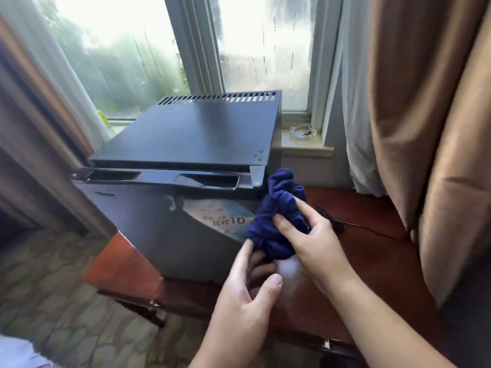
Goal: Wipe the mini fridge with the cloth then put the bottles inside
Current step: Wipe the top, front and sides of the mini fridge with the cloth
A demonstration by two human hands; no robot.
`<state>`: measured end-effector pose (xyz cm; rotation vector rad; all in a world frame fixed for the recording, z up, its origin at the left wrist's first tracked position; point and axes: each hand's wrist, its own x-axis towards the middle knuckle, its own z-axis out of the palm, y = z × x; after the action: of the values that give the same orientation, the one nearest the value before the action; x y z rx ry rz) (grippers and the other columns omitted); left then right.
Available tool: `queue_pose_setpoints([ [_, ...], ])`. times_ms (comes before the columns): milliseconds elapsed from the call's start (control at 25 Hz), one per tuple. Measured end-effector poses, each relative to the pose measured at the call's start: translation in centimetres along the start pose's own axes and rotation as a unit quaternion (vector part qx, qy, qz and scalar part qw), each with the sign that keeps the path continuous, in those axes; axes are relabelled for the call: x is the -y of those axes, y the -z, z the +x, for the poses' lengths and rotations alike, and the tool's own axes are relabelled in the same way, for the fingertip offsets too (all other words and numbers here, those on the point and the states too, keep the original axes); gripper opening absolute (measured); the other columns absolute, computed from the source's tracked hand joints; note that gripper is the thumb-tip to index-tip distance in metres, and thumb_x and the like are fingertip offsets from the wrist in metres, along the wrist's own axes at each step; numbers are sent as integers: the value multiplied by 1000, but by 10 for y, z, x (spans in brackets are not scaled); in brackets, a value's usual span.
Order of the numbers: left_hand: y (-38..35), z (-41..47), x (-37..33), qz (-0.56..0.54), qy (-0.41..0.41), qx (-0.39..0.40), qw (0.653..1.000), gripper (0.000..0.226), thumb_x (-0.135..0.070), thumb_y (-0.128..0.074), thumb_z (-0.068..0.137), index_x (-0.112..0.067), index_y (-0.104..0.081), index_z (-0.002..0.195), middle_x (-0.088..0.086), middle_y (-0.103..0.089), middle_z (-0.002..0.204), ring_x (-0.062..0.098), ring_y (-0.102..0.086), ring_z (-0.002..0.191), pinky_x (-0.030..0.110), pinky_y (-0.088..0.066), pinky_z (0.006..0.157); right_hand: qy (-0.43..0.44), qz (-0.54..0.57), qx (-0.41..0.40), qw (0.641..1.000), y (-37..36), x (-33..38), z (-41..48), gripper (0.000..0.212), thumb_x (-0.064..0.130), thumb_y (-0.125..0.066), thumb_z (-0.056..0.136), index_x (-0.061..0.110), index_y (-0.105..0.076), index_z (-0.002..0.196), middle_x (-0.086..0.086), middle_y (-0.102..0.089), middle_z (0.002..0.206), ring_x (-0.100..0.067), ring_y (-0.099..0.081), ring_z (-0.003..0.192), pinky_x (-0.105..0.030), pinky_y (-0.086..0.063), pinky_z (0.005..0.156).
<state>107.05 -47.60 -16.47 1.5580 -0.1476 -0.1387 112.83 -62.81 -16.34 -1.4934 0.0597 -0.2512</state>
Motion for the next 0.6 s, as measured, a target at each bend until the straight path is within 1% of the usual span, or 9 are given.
queue_pose_setpoints([
  [40,10,-9,-1,11,-14,-5,1000,75,-40,-72,68,-40,-40,136,-22,-71,122,6,-70,114,14,-53,84,3,-2,-1,1000,-7,3,-14,38,14,-73,92,18,-67,129,2,-77,120,-14,-70,117,-47,-51,108],
  [120,31,-23,-5,48,-47,-16,998,79,-28,-73,77,-38,-35,146,-18,-67,129,3,-67,117,14,-53,85,8,-19,-12,1000,-22,6,-37,40,14,-73,92,19,-66,132,3,-76,121,-12,-70,117,-45,-51,108],
  [200,53,-33,-15,88,-80,-18,993,84,-22,-70,82,-35,-30,154,-15,-59,139,2,-62,124,15,-52,89,20,-37,-42,998,-39,13,-55,44,16,-74,91,20,-64,134,6,-75,123,-8,-68,118,-44,-50,109],
  [280,72,-33,-23,126,-109,-22,986,86,-23,-71,83,-34,-28,157,-18,-56,143,0,-59,127,19,-53,94,38,-49,-55,997,-55,23,-68,48,22,-76,89,24,-63,136,9,-74,125,-6,-66,121,-43,-49,110],
  [400,92,-33,-30,162,-139,-40,976,89,-29,-74,83,-38,-27,157,-20,-51,148,1,-57,129,30,-53,101,59,-56,-41,996,-80,32,-79,53,29,-76,87,31,-61,138,10,-71,129,-8,-63,126,-44,-48,111],
  [480,106,-34,-33,177,-158,-58,970,90,-30,-75,82,-38,-26,158,-22,-47,150,1,-54,132,30,-52,102,86,-61,-27,994,-94,38,-82,52,25,-76,87,30,-61,137,10,-71,129,-9,-65,125,-43,-49,110],
  [600,132,-25,-38,197,-195,-80,958,96,-26,-80,82,-34,-23,160,-29,-42,150,4,-50,137,22,-47,105,115,-72,10,991,-119,48,-75,51,11,-74,90,31,-62,135,7,-72,128,-6,-69,116,-31,-55,101],
])
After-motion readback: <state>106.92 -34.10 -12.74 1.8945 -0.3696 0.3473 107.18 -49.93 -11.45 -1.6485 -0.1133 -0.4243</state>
